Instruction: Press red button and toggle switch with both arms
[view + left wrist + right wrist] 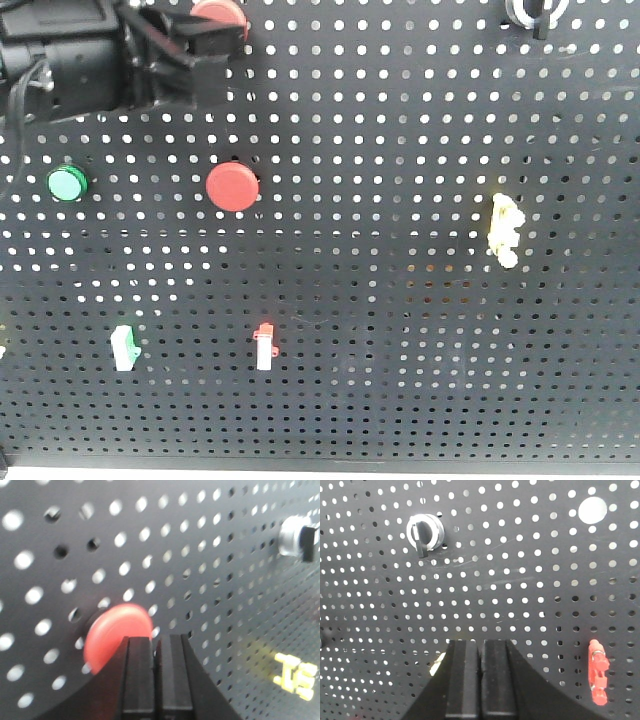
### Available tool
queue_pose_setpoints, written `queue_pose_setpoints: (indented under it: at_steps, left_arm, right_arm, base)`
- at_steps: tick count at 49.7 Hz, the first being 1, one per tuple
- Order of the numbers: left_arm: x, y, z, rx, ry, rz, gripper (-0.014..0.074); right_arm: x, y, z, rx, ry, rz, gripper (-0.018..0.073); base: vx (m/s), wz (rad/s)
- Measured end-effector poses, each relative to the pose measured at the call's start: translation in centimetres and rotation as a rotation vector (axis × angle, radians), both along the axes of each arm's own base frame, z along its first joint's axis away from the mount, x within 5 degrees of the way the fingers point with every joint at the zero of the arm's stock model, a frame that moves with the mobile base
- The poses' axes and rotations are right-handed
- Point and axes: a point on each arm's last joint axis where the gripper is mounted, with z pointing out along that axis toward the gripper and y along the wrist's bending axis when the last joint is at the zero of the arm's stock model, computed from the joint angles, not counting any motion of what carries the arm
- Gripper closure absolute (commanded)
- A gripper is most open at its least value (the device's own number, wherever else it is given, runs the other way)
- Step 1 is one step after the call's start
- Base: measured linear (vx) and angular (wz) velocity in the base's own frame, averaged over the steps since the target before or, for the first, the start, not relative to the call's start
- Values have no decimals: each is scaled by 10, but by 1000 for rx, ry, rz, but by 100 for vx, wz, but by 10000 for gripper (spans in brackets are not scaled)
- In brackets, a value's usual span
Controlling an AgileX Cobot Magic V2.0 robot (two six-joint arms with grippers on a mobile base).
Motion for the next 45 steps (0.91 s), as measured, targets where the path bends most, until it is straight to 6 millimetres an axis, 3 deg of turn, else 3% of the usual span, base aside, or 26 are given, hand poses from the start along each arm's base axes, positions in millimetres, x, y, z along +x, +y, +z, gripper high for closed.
queue_pose_setpoints:
  at_steps: [17, 33, 36, 37, 45]
  left_arm:
    - [-38, 19, 0, 73, 3, -33, 594]
    - [-96, 56, -51, 62, 18, 15, 594]
    - [-104, 61, -62, 58, 19, 26, 594]
    - [-119, 72, -72, 28, -13, 51, 594]
    - [-129, 79, -70, 5, -43, 60, 594]
  right_arm:
    - [3, 2, -4, -46, 32, 15, 562]
    - [32, 13, -5, -56, 80, 124, 562]
    - [39, 19, 3, -67, 63, 176, 562]
    - [54, 33, 22, -62, 15, 264, 562]
    - [91, 60, 35, -61, 19, 357, 562]
  base:
    - [0, 0]
    - [0, 0]
    - [0, 0]
    - [0, 0]
    - [0, 0]
